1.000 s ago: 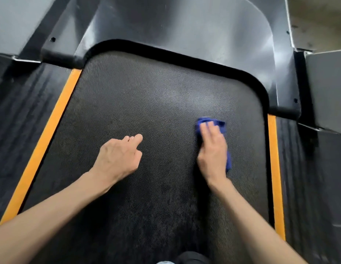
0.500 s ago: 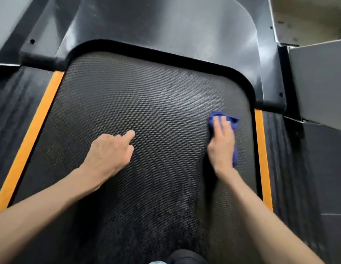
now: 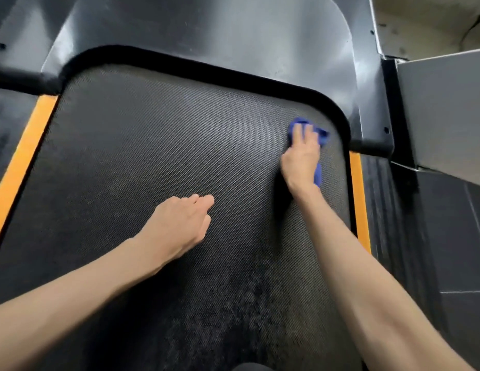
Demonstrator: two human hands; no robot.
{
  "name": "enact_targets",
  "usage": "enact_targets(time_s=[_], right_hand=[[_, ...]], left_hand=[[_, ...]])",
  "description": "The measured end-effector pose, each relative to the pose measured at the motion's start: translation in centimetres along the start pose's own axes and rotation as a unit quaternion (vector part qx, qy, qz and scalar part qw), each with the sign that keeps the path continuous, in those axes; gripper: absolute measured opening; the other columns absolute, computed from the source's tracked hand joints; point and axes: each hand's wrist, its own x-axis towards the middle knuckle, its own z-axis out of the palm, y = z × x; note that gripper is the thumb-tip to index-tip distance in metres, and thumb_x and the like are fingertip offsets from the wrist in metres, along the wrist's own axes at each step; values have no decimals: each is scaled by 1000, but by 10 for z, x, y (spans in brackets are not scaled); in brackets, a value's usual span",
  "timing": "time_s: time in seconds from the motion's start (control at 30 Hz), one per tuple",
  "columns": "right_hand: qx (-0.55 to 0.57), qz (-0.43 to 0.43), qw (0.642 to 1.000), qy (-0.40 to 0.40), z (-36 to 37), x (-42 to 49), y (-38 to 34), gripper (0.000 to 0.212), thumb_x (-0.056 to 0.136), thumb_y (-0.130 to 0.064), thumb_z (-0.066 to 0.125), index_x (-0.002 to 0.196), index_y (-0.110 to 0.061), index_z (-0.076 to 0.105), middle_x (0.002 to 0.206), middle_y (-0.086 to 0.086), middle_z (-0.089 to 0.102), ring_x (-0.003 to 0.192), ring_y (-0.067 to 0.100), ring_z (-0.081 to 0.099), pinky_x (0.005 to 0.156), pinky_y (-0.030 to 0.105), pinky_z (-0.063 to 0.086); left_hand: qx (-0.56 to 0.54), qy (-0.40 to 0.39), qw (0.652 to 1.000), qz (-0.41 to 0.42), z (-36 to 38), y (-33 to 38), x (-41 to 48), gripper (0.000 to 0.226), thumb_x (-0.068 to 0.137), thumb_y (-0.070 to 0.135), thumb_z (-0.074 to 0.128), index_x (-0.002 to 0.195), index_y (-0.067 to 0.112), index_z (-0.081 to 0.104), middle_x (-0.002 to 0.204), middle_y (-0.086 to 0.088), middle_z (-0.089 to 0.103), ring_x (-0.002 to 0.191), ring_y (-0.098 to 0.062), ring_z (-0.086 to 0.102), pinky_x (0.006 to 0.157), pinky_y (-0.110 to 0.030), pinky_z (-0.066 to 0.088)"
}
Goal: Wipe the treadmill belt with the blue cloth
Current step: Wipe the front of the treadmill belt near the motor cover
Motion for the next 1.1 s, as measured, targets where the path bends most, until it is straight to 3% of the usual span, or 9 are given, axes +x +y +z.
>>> enact_targets(time_s=[0.1, 0.17, 0.2, 0.27, 0.37, 0.53, 0.7, 1.0, 1.1], right_hand=[[18, -262, 955, -140, 13, -28, -29, 58, 82, -5, 35, 139, -9, 42, 147, 17, 37, 137, 33, 31, 114, 44, 23], [3, -360, 916, -178, 5, -23, -17, 56, 84, 0, 38, 139, -11, 43, 146, 14, 38, 136, 31, 34, 114, 38, 23], [7, -332, 929, -162, 3, -10, -2, 56, 84, 1, 39, 138, -10, 45, 145, 14, 39, 135, 30, 35, 113, 34, 22], [17, -156, 984, -90, -7, 17, 27, 56, 84, 4, 39, 138, -8, 43, 147, 17, 35, 137, 29, 31, 114, 28, 17], [7, 33, 997, -68, -12, 33, 50, 58, 87, 6, 38, 144, -5, 33, 152, 21, 22, 142, 32, 21, 116, 30, 11], [26, -55, 997, -47, -15, -65, 51, 57, 84, -1, 34, 140, -5, 40, 148, 17, 33, 139, 32, 27, 116, 39, 18], [10, -107, 990, -92, -47, -183, 68, 57, 86, -10, 28, 142, -13, 40, 151, 2, 30, 142, 19, 23, 116, 33, 18], [-13, -20, 997, -72, -23, -5, 76, 63, 76, 9, 33, 138, -1, 42, 146, 21, 36, 137, 36, 30, 114, 31, 15], [-1, -21, 998, -67, -29, -20, 78, 62, 79, 12, 36, 139, -2, 40, 148, 19, 33, 139, 33, 28, 114, 28, 13]], left_hand=[[7, 9, 1000, 9, 3, 5, 0, 23, 65, 10, 29, 69, 12, 51, 54, 0, 49, 38, -20, 49, 36, -21, 32], [14, 22, 999, 34, 10, 9, 0, 26, 62, 6, 25, 69, 10, 49, 57, -5, 48, 48, -25, 50, 41, -27, 39], [13, 23, 999, 40, 14, 11, 1, 25, 61, 6, 25, 70, 9, 49, 58, -7, 48, 51, -27, 50, 42, -30, 42], [16, 8, 999, 34, 13, 13, 5, 23, 56, 11, 36, 72, 6, 51, 56, -9, 50, 50, -27, 53, 41, -31, 42], [29, 4, 999, 27, 3, 13, 11, 32, 34, 6, 63, 66, 6, 57, 45, -4, 49, 36, -21, 50, 36, -22, 39], [14, 18, 1000, -1, 0, 11, 10, 49, 23, 5, 77, 70, 3, 62, 41, -1, 48, 31, -18, 49, 34, -19, 37], [25, 10, 1000, -11, 2, 13, 10, 54, 28, 5, 78, 81, -2, 65, 44, -5, 51, 35, -21, 51, 37, -24, 41], [77, 4, 997, 28, -2, 10, 3, 55, 27, 6, 85, 81, 3, 73, 53, -4, 57, 39, -21, 54, 35, -21, 38], [63, 6, 997, 32, -4, 10, 1, 54, 26, 2, 84, 79, 3, 73, 53, -3, 57, 37, -21, 53, 34, -20, 37]])
